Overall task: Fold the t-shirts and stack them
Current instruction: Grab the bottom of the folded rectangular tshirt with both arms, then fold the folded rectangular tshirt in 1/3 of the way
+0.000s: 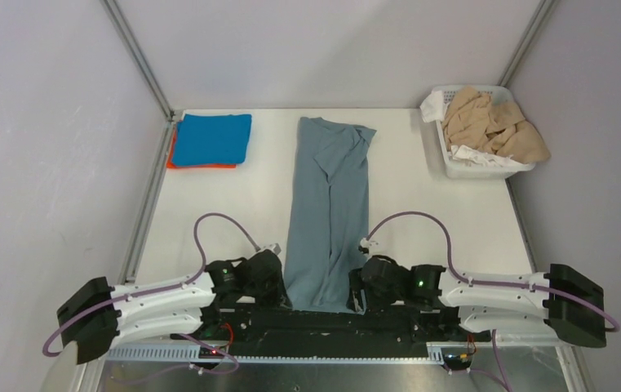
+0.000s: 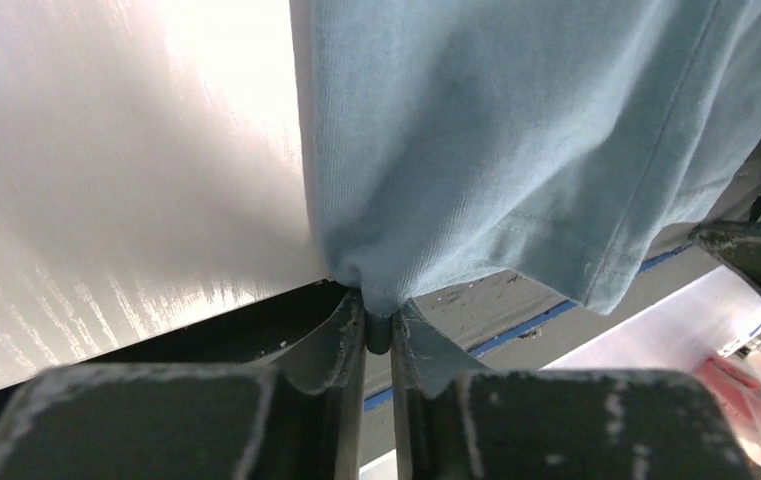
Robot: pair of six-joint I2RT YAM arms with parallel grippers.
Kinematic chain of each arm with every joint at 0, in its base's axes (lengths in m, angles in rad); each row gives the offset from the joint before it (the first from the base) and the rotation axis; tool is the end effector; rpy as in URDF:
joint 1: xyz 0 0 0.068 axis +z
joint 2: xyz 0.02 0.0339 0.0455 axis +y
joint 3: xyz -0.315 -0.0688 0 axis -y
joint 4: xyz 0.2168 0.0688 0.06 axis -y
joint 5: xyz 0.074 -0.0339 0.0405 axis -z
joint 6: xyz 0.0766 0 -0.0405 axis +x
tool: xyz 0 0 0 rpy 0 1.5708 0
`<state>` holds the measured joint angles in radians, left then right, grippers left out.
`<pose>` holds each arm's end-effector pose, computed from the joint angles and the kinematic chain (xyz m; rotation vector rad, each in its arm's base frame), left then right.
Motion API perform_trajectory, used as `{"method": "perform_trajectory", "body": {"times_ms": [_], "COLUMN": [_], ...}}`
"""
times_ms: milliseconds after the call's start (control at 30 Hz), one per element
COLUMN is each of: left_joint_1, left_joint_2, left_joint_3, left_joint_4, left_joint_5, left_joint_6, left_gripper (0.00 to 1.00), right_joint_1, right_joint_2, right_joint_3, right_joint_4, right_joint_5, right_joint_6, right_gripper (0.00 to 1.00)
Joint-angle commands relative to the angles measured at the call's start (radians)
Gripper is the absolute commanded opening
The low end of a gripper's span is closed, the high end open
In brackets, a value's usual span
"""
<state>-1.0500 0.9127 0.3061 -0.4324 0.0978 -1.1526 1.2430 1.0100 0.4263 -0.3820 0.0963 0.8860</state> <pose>0.0512 -0.1042 0.1589 -0.1097 2.8863 -0.7654 0.0559 0.1414 0.1873 -0.4374 2.6522 0.6709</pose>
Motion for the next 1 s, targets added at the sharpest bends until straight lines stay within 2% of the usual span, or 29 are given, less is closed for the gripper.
{"method": "perform_trajectory", "body": {"times_ms": [0, 33, 100, 267, 367, 400, 500, 567, 767, 967], "left_joint_1": [-0.013, -0.013, -0.013, -0.016, -0.018, -0.018, -0.018, -0.018, 0.017, 0.13], "left_joint_2": [0.026, 0.022, 0.005, -0.064, -0.128, -0.141, -0.204, -0.24, -0.229, -0.01], "left_joint_3": [-0.009, -0.012, -0.022, -0.047, -0.054, -0.055, -0.05, -0.022, 0.116, 0.303], "left_joint_4": [0.029, 0.032, 0.035, 0.042, 0.041, 0.041, 0.041, 0.044, 0.05, 0.061], "left_joint_5": [0.032, 0.033, 0.032, 0.031, 0.03, 0.031, 0.026, 0.013, -0.038, -0.043], "left_joint_6": [-0.05, -0.054, -0.066, -0.093, -0.099, -0.1, -0.096, -0.078, 0.05, 0.211], "left_gripper": [0.12, 0.04, 0.0, 0.0, 0.0, 0.0, 0.0, 0.0, 0.0, 0.0], "right_joint_1": [0.009, 0.011, 0.018, 0.045, 0.047, 0.048, 0.044, 0.036, -0.065, -0.233], "right_joint_2": [0.03, 0.038, 0.046, 0.044, 0.027, 0.016, -0.016, -0.046, -0.12, -0.116], "right_joint_3": [-0.044, -0.045, -0.047, -0.047, -0.047, -0.047, -0.04, -0.02, 0.054, 0.119], "right_joint_4": [0.087, 0.087, 0.088, 0.077, 0.067, 0.064, 0.06, 0.052, -0.03, -0.014], "right_joint_5": [-0.007, -0.011, -0.024, -0.027, -0.022, -0.021, -0.02, -0.028, -0.073, -0.156], "right_joint_6": [0.089, 0.096, 0.103, 0.129, 0.133, 0.133, 0.116, 0.087, -0.033, -0.135], "right_gripper": [0.67, 0.64, 0.56, 0.39, 0.35, 0.3, 0.07, 0.01, 0.0, 0.0]}}
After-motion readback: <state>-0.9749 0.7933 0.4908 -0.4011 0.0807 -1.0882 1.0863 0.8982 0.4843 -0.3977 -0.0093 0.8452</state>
